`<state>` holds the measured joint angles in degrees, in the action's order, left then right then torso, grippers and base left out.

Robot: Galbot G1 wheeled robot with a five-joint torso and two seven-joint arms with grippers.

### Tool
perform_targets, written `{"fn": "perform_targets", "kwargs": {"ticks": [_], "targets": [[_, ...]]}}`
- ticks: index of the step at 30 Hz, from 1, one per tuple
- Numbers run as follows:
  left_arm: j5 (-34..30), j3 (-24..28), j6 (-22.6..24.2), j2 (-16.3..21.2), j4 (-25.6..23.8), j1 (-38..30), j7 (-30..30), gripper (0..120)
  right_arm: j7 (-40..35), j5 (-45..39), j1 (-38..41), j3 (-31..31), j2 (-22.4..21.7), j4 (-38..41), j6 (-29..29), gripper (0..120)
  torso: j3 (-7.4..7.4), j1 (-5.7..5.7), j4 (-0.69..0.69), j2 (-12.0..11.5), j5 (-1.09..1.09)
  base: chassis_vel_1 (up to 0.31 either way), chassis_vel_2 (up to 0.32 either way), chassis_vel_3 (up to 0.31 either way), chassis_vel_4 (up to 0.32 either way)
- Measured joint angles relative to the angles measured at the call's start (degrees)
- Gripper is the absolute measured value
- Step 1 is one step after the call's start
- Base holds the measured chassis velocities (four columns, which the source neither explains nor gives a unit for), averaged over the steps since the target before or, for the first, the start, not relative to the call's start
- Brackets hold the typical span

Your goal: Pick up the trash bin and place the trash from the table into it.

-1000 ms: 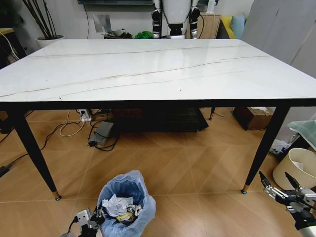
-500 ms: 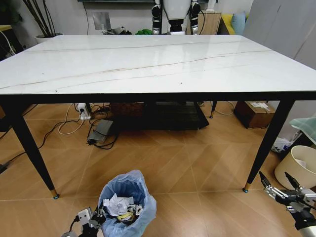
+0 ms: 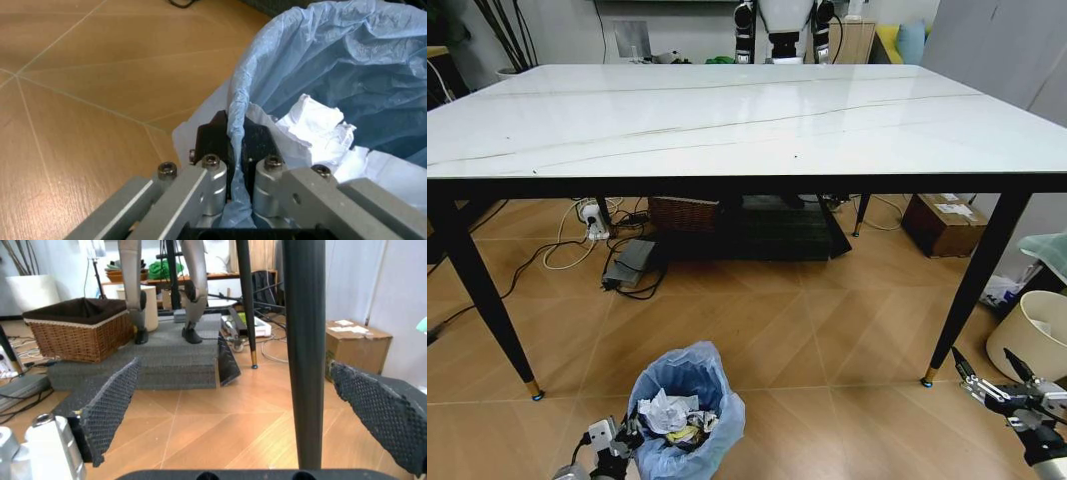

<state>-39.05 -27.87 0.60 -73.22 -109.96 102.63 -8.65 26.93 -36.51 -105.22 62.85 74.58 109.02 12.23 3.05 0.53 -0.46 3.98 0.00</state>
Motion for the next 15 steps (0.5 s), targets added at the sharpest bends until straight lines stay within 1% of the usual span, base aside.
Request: {"fn": "perform_targets", "kwargs": {"ticks": [6, 15], "targets": [[-0.1, 0.2, -0.6, 0.0, 0.1, -0.2, -0.1, 0, 0.0, 0.0, 0.0, 0.0, 0.0, 0.0, 0.0, 100, -0.37, -0.09, 0.0, -0.5, 0.0, 0.0, 0.0, 0.0, 0.0], [-0.1, 0.2, -0.8, -0.1, 0.1, -0.3, -0.1, 0, 0.0, 0.0, 0.0, 0.0, 0.0, 0.0, 0.0, 100, -0.37, -0.1, 0.0, -0.5, 0.0, 0.0, 0.0, 0.0, 0.0]]}}
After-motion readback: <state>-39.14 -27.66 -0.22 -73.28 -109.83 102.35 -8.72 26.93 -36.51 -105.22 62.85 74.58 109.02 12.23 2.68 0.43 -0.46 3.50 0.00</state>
